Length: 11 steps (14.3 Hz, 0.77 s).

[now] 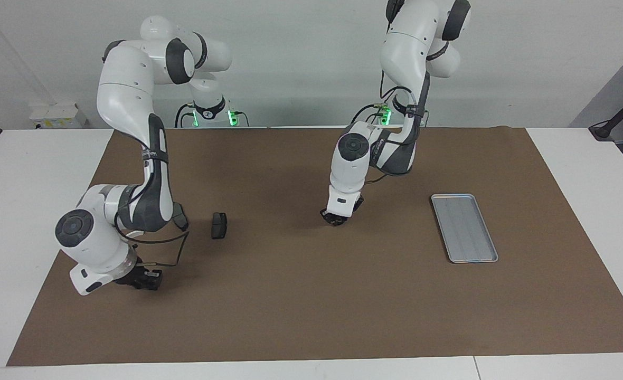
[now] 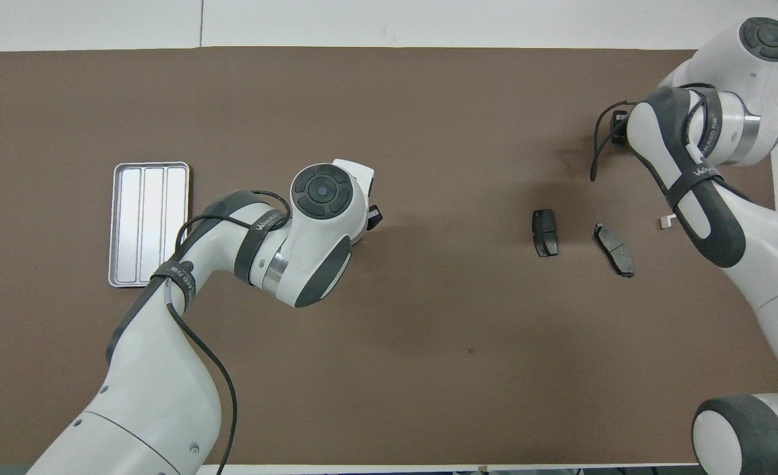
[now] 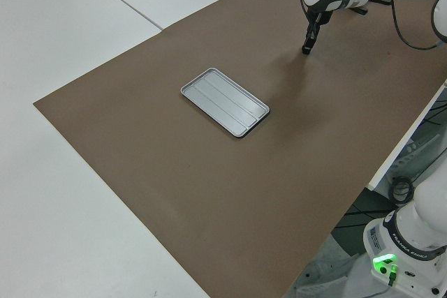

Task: Pick bearing gear from pile to tray
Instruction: 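Carry the bearing with the left gripper over the silver tray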

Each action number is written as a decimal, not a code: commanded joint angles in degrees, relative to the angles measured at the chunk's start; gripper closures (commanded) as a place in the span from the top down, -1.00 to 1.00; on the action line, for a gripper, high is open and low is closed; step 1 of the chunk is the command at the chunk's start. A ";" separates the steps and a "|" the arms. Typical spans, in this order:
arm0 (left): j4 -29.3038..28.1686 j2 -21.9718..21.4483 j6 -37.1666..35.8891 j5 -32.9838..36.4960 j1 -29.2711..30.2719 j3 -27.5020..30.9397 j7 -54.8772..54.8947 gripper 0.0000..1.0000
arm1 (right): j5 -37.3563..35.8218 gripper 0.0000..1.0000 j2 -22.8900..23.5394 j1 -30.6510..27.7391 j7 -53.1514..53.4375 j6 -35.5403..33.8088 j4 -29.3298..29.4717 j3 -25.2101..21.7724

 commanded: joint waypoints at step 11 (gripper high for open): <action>-18.09 -20.14 -2.86 1.53 29.45 0.29 51.65 -1.00 | -1.10 -1.00 -10.59 5.43 1.02 -16.71 0.64 -0.16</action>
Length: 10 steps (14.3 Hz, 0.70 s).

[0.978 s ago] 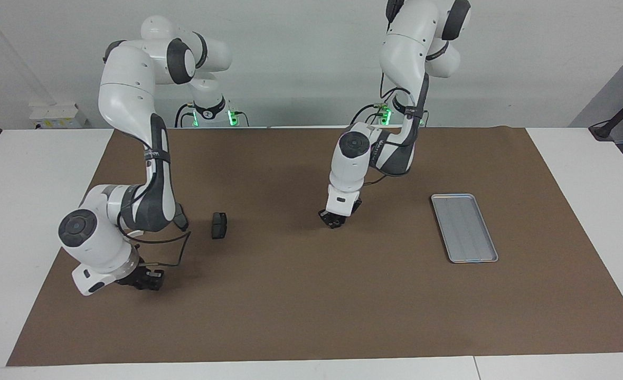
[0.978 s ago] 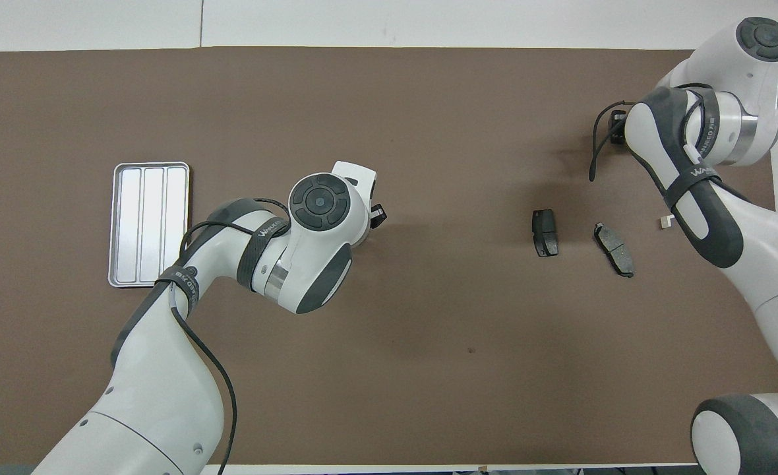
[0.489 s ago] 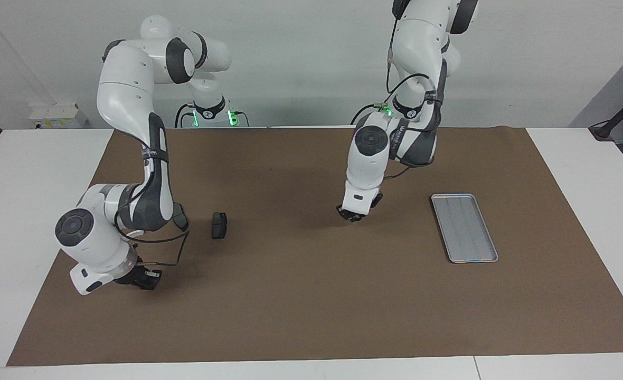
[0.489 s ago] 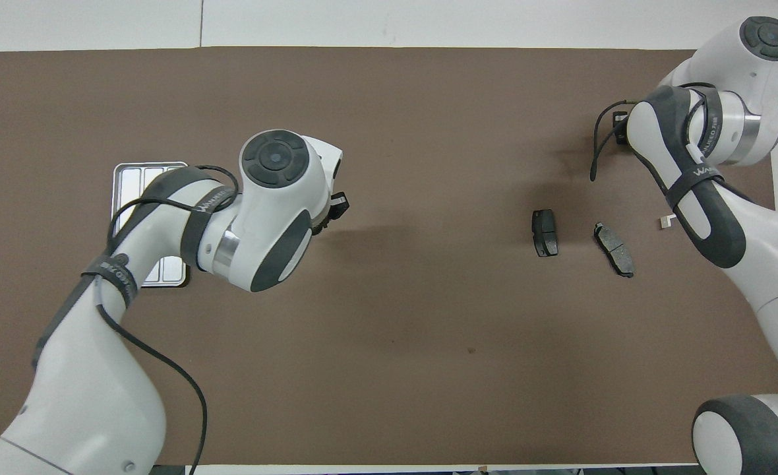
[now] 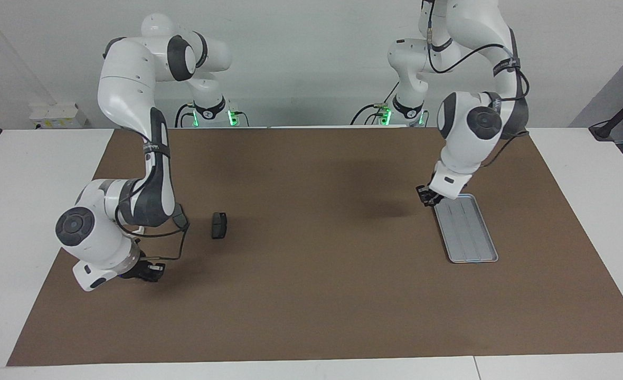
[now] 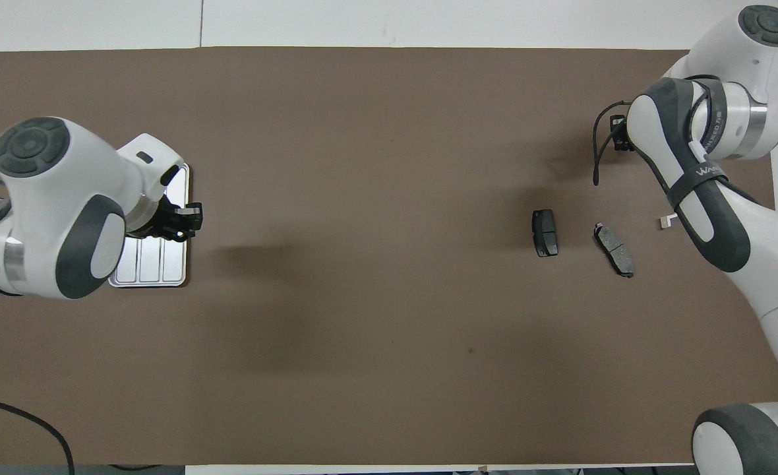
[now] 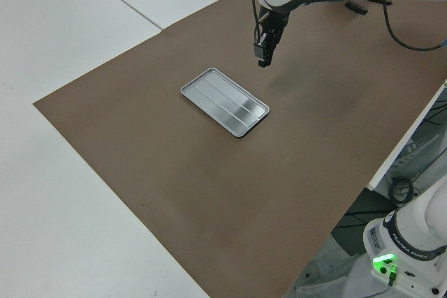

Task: Pick bearing gear from pile to tray
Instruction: 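Place the bearing in the tray while the right gripper grabs another bearing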

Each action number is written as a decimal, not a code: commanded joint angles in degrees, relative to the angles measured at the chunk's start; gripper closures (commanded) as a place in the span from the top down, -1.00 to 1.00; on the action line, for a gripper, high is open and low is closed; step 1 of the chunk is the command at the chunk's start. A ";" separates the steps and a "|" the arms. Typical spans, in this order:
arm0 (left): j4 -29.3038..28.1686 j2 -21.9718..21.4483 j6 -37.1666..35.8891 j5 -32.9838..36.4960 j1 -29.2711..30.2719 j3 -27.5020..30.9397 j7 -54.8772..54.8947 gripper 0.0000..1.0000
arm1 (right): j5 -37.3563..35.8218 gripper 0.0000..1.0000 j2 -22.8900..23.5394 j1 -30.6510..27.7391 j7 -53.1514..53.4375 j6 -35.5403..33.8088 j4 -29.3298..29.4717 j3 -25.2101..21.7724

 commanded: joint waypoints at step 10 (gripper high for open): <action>-12.40 -0.12 15.42 0.24 8.89 -0.93 13.80 -1.00 | 7.97 -1.00 -21.77 24.12 55.81 -20.14 -1.06 2.87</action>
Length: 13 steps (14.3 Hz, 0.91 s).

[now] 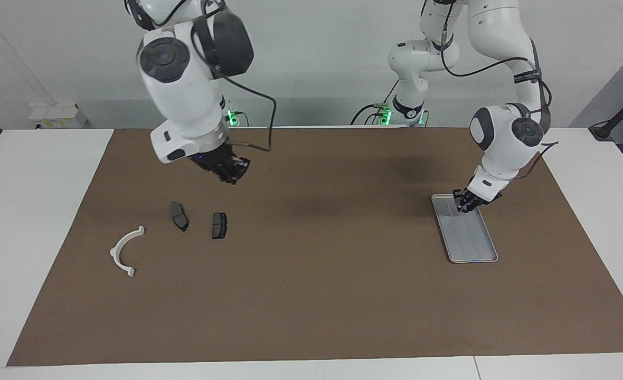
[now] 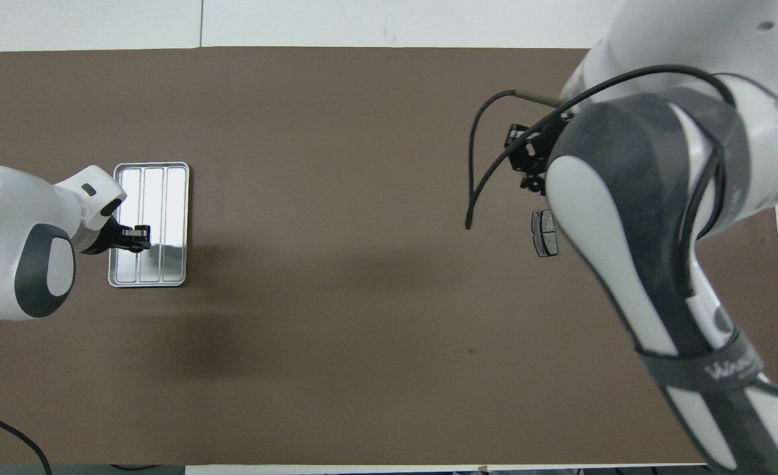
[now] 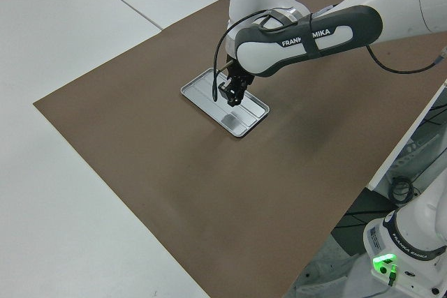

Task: Pick bearing gear from pile to tray
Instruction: 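Place the bearing in the tray while the right gripper grabs another bearing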

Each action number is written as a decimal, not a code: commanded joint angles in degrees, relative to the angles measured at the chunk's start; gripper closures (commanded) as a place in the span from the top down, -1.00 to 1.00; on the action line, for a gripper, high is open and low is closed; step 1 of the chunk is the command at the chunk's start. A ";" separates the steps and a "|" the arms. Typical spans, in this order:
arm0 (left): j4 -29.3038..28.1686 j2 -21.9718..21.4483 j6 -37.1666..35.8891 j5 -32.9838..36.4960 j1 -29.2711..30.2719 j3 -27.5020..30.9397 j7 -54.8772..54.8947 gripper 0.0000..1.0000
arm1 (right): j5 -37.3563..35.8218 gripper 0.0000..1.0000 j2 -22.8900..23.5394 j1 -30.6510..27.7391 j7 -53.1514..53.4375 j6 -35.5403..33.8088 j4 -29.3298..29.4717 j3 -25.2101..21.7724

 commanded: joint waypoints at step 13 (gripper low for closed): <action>-3.50 -0.99 3.18 -0.37 0.15 -0.37 -1.08 0.81 | -1.98 -1.00 8.03 18.52 38.99 36.00 -18.92 1.14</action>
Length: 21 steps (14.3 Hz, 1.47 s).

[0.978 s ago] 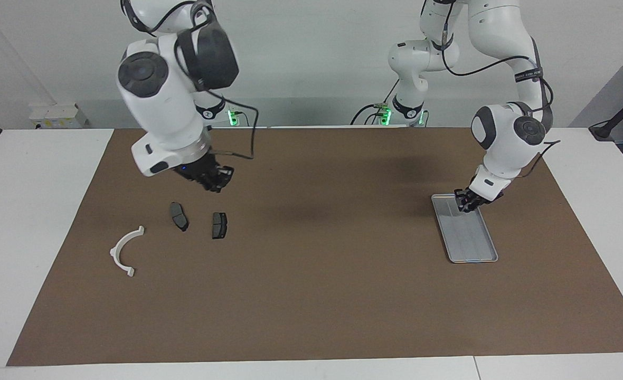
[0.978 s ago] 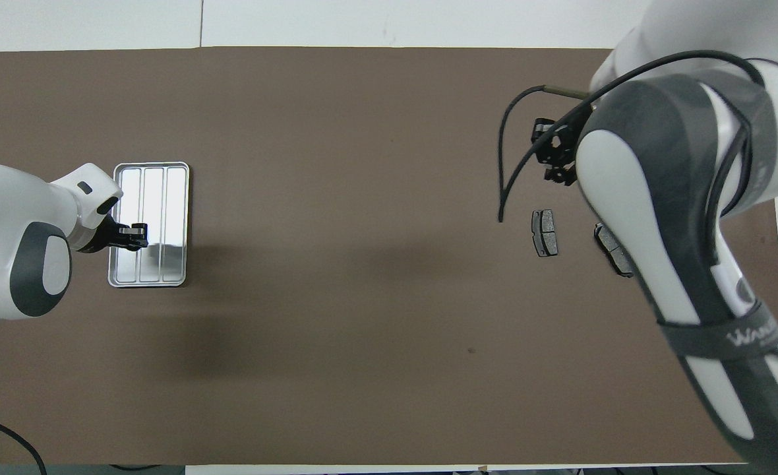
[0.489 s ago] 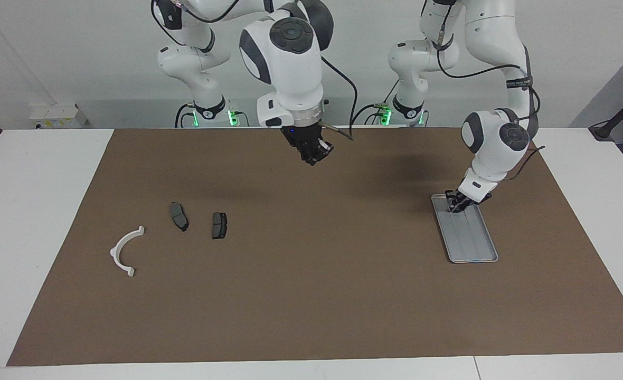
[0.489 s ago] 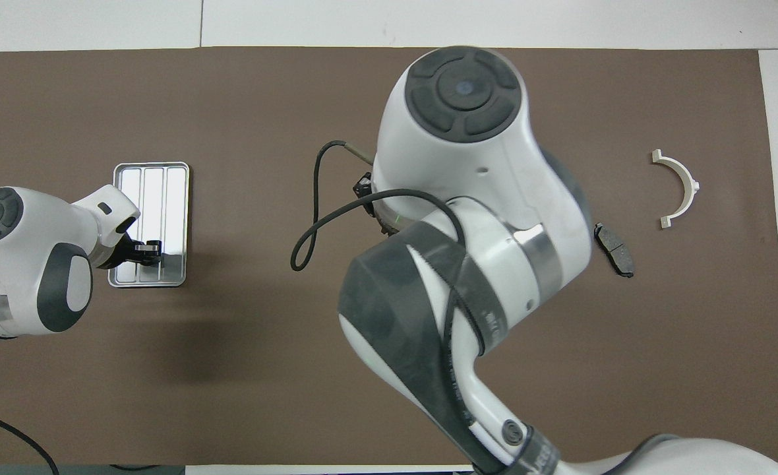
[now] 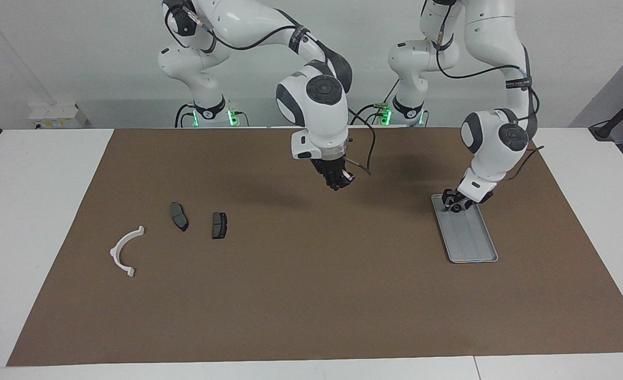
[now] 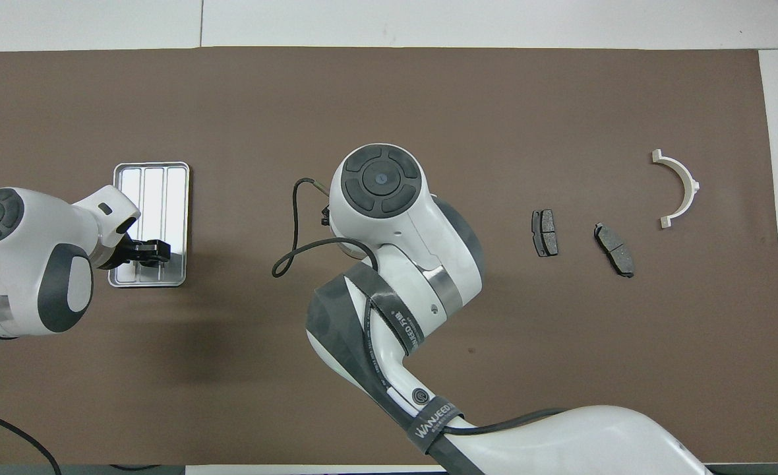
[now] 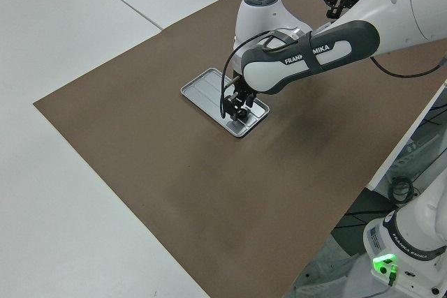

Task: Pick bearing gear from pile to tray
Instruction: 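Place the bearing in the tray while the right gripper grabs another bearing, then set the second bearing at center while the left gripper reaches it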

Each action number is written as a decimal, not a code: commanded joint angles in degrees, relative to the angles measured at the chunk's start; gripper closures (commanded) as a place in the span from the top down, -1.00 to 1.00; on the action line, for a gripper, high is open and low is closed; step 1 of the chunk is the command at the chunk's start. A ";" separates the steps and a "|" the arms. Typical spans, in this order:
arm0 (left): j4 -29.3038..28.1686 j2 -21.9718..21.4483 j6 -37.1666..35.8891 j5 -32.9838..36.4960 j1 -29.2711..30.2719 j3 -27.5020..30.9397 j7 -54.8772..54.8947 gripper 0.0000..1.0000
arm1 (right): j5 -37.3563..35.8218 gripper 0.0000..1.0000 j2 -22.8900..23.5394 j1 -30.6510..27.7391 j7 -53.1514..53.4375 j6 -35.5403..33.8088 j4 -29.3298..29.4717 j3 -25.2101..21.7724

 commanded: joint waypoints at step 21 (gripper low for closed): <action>16.09 1.67 -9.78 -3.05 -19.25 -0.51 -35.15 1.00 | -1.79 1.00 0.85 -9.93 -11.63 -8.15 9.60 0.33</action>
